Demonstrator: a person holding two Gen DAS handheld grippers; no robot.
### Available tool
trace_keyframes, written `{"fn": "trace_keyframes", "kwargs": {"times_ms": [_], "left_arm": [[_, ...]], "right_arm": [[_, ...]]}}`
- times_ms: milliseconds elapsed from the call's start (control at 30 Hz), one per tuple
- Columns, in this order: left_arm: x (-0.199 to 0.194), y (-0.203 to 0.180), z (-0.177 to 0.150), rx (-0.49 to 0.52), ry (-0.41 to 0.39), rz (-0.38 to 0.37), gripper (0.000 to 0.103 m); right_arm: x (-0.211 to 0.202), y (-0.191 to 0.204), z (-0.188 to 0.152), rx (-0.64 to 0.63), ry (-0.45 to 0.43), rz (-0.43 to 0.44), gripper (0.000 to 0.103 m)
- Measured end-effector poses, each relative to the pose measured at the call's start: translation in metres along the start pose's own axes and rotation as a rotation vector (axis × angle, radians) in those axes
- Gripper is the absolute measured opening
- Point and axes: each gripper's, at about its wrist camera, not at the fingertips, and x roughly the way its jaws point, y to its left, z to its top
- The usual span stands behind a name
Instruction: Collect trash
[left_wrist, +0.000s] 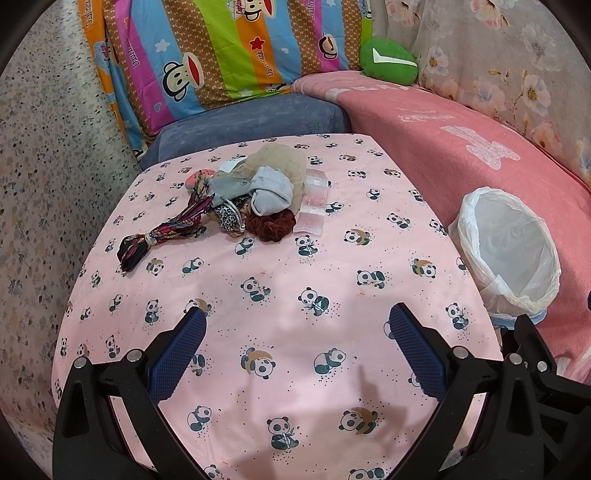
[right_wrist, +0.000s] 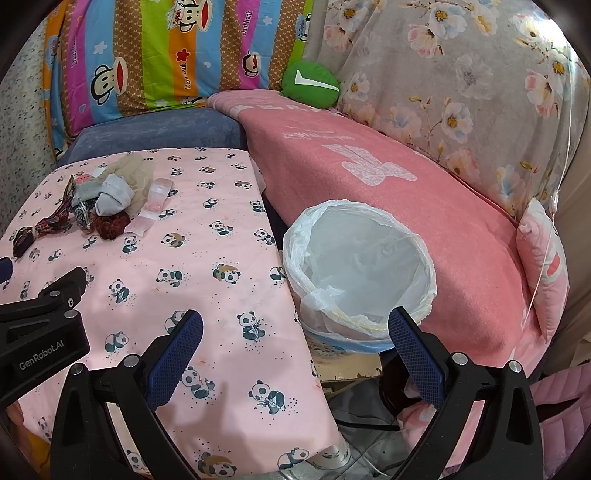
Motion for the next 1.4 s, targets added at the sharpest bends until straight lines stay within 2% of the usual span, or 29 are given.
{"fn": "trace_keyframes", "kwargs": {"times_ms": [567, 833, 1033, 1267, 1400], "left_arm": [[-0.001, -0.001, 0.0, 0.0, -0.002, -0.001, 0.095], [0.011, 0.009, 0.005, -0.001, -0.001, -0.031, 0.095], [0.031, 0.04, 0.015, -0.034, -0.007, -0.043, 0.095], [0.06, 0.099, 0.03, -0.096, -0.022, 0.011, 0.095], [0.082, 0.14, 0.04, -0.112, -0.032, 0.078, 0.095]], "right_arm": [[0.001, 0.0, 0.0, -0.001, 0.001, -0.004, 0.096], [0.001, -0.002, 0.004, 0.021, -0.009, -0.016, 0.096], [0.004, 0.011, 0.016, 0.026, -0.037, 0.001, 0.096], [0.01, 0.043, 0.039, 0.009, -0.07, 0.049, 0.096], [0.017, 0.07, 0.056, -0.008, -0.086, 0.09, 0.096]]}}
